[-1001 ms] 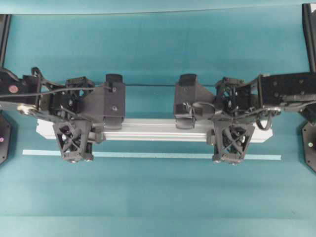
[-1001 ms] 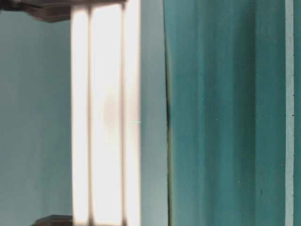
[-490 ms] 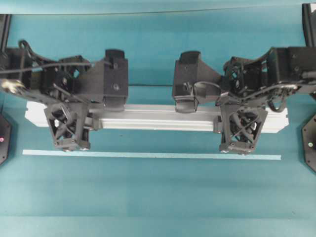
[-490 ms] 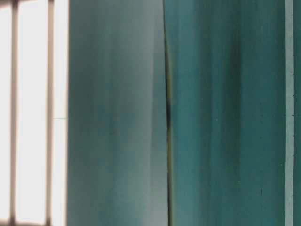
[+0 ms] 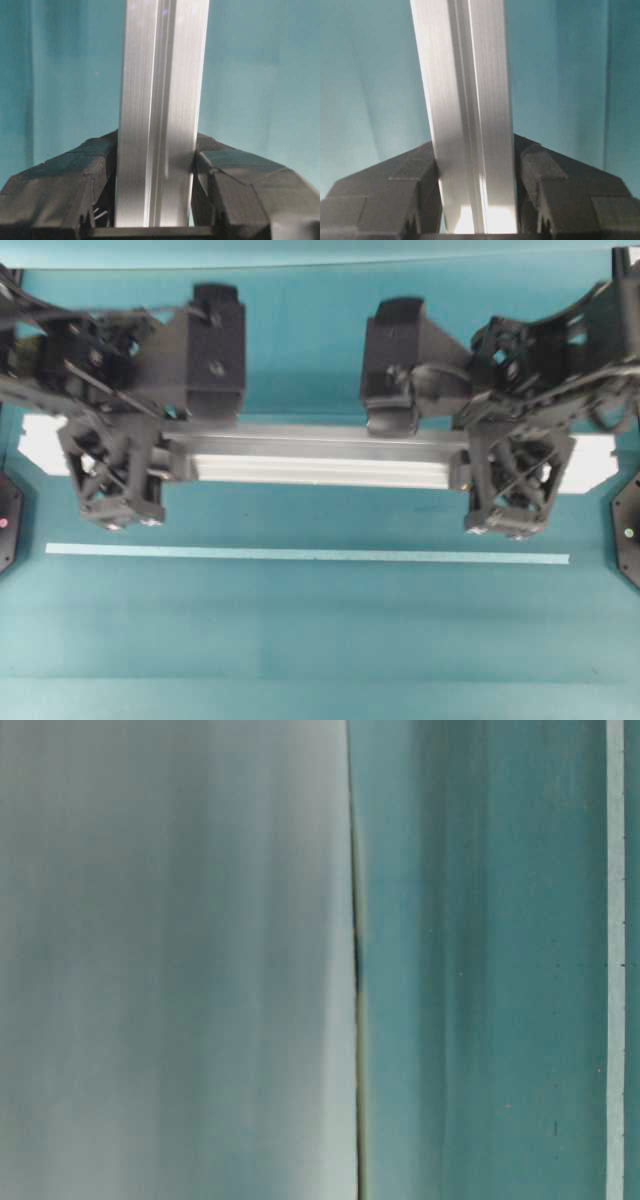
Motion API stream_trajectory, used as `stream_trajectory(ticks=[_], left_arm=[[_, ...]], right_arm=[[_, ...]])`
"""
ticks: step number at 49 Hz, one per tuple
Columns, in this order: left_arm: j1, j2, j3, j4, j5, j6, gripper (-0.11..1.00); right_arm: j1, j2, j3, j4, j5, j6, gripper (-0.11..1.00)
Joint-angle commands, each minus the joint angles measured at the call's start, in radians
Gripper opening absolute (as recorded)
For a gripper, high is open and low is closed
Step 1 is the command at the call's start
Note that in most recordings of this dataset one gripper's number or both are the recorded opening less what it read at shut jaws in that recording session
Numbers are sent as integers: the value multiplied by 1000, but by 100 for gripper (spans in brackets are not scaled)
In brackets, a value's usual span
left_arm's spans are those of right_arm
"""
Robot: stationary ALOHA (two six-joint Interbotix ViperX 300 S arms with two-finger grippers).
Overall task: Lift the metal rail with both hands.
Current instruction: 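Lift the rail upward with both grippers together, then lower the held rail back onto the table with both grippers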
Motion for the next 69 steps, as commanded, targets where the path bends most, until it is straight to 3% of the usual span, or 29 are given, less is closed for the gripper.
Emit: stream_trajectory(ticks=[1, 17, 35, 58, 69], left_arm=[[3, -11, -86, 2, 20, -2, 36], [8, 15, -212, 2, 54, 3, 36], [11, 20, -236, 2, 91, 2, 36], [11, 26, -227, 3, 87, -2, 36], [11, 21, -123, 3, 49, -9, 36]], right_arm=[[-2, -2, -75, -6, 20, 18, 38], [-2, 29, -233, -25, 127, 41, 38], [-2, 32, -298, -64, 135, 41, 38], [-2, 34, -272, -64, 132, 38, 38], [-2, 26, -117, -64, 83, 26, 38]])
